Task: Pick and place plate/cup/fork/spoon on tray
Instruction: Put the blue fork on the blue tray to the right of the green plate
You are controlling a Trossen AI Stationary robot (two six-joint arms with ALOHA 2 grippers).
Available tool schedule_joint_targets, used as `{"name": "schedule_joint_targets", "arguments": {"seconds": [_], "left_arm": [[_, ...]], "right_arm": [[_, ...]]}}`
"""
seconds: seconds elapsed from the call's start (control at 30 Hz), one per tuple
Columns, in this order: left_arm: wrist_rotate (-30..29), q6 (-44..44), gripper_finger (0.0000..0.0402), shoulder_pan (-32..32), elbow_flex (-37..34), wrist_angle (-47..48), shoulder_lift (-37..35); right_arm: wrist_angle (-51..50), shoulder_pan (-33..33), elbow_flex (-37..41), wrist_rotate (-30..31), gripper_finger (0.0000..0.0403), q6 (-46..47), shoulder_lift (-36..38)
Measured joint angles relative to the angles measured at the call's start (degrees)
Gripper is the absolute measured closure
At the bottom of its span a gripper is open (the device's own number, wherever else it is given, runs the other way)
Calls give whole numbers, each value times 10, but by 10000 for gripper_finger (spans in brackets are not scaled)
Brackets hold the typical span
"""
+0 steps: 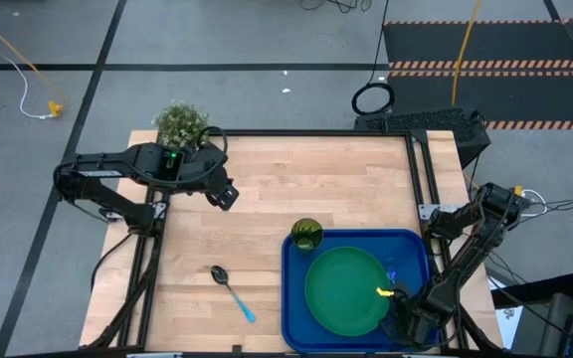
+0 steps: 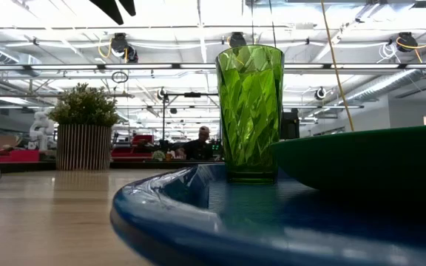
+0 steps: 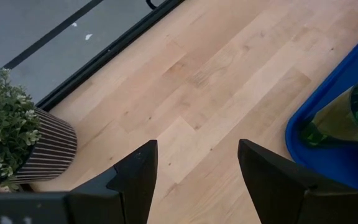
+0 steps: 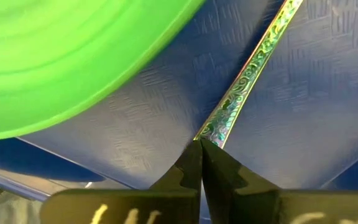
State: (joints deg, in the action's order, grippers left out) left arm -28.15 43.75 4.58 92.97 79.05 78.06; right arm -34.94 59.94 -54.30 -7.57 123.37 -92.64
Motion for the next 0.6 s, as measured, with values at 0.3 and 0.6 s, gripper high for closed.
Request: {"name": "schedule_joint_targets", "arguments": {"seconds": [0.3,0.6], "left_arm": [[-3,0,179,0,0,0,0],[-3,0,179,0,0,2,0]], "right_arm": [[0,-12,0,0,403,0,-7],[39,-21,-2,1,403,-1,-24]]}}
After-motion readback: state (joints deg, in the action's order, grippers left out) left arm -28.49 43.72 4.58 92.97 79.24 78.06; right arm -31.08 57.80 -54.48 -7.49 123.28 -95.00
